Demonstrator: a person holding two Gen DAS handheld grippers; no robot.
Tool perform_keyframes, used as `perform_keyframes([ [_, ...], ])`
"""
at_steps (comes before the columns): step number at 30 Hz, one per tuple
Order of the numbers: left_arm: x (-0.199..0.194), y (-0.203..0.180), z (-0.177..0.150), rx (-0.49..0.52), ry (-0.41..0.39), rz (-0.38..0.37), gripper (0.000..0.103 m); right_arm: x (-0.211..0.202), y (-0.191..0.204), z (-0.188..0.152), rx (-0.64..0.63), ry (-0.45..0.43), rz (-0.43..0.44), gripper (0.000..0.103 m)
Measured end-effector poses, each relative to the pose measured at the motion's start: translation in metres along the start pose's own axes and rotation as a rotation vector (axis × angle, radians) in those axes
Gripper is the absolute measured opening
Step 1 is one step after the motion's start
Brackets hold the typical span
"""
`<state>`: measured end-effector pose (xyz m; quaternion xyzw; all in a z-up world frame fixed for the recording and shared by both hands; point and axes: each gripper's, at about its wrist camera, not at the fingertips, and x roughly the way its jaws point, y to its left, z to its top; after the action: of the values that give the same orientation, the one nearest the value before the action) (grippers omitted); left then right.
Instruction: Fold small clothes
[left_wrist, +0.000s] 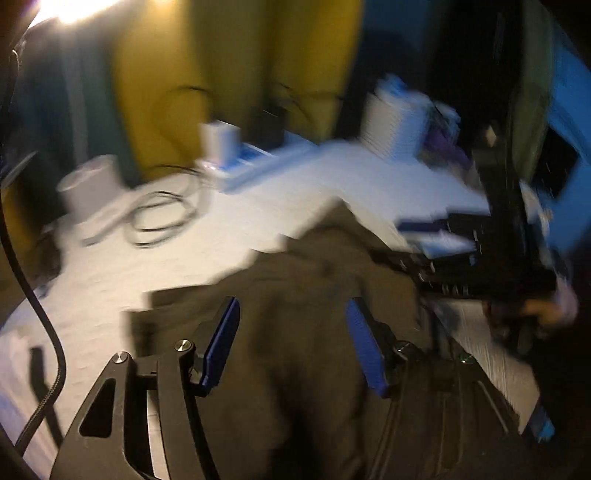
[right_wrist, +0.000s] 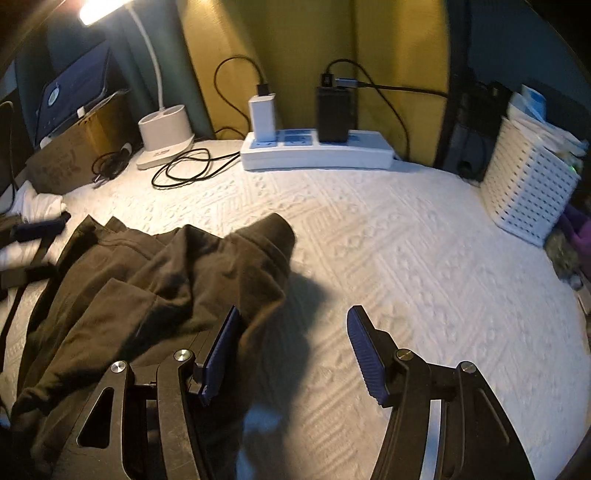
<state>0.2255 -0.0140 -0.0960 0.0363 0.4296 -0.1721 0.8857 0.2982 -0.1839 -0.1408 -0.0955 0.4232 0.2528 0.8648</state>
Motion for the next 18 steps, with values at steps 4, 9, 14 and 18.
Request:
perform_keyframes([
  [4,0.029,-0.022,-0.005,0.085,0.08,0.043,0.06,-0.016,-0.007,-0.009,0.027,-0.024,0.001,0.063],
  [9,0.037,-0.018,-0.008,0.081,0.069,0.077,0.03,-0.028,-0.014,-0.02,0.049,-0.033,-0.005,0.063],
  [14,0.009,0.002,-0.004,0.001,-0.014,0.095,0.005,-0.031,-0.015,-0.024,0.057,-0.039,0.014,0.063],
  [18,-0.015,0.03,-0.005,-0.098,-0.073,0.127,0.004,-0.032,-0.007,-0.018,0.043,-0.059,0.034,0.063],
])
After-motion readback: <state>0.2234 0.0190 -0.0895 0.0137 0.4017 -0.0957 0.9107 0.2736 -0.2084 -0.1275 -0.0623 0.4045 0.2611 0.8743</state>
